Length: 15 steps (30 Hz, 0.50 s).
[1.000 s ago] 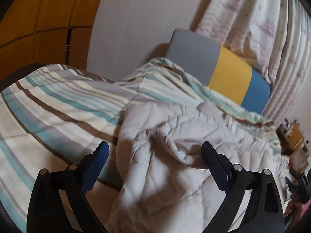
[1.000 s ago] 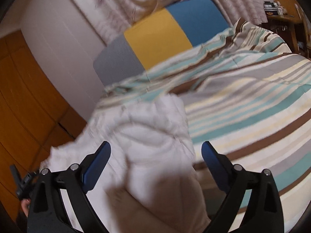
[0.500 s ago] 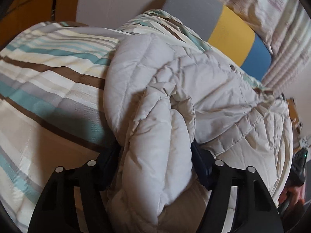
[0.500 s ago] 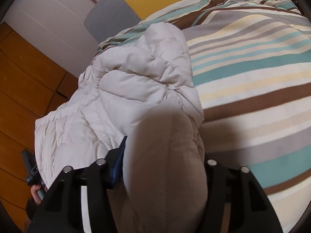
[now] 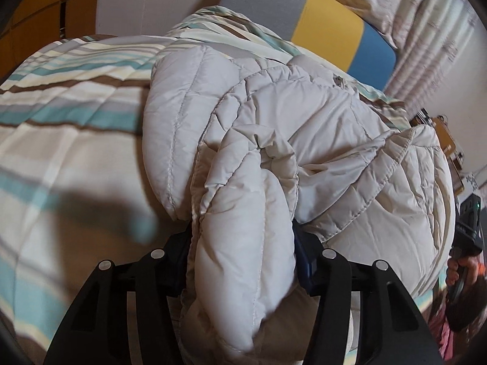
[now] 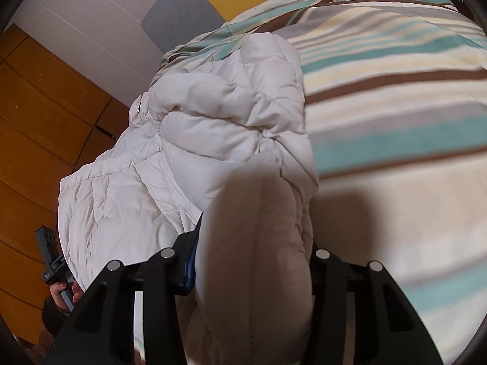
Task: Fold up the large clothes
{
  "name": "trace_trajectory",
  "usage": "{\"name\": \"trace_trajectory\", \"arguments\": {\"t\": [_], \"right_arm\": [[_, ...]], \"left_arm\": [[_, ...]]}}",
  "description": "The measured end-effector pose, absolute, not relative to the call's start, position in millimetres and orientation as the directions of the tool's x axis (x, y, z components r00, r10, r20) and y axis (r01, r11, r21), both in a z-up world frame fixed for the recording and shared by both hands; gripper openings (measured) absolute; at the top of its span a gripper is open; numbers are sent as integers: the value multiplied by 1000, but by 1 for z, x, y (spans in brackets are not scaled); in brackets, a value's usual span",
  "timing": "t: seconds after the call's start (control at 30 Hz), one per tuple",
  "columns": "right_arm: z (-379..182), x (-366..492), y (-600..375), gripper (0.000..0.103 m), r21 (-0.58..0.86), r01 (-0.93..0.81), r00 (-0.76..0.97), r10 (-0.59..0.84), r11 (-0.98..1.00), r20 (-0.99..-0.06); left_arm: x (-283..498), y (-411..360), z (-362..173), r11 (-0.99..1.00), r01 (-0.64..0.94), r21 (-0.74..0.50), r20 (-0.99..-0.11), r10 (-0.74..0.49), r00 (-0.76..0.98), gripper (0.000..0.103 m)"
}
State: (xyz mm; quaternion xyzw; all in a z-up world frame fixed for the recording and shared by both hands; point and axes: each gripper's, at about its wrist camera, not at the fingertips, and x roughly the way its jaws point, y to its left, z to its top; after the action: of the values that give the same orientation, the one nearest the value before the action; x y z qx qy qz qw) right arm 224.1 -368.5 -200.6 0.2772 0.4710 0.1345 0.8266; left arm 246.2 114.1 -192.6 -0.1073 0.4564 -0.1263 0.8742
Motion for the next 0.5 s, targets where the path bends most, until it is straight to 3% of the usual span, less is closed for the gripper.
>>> {"name": "trace_trajectory", "arguments": {"t": [0.17,0.33,0.4,0.5], "right_arm": [[-198,188,-376,46,577,32,512,482,816,-711],[-190,172,-377,64,518,27,533,426,855,-731],[-182,166,-378,68,488,27,552,394,872,-735],[-168,169,-377,73,446,11,593,353,895,-724]], "left_arm": [[209,110,-191,940,138,-311,-759,-333,559,55],[193,113,-169,957,157,-245,-721,-288,630,80],[189,115,-154,963,161,-216,-692,-267,670,86],[191,116,-138,962,188,-199,-673,-274,687,87]]}}
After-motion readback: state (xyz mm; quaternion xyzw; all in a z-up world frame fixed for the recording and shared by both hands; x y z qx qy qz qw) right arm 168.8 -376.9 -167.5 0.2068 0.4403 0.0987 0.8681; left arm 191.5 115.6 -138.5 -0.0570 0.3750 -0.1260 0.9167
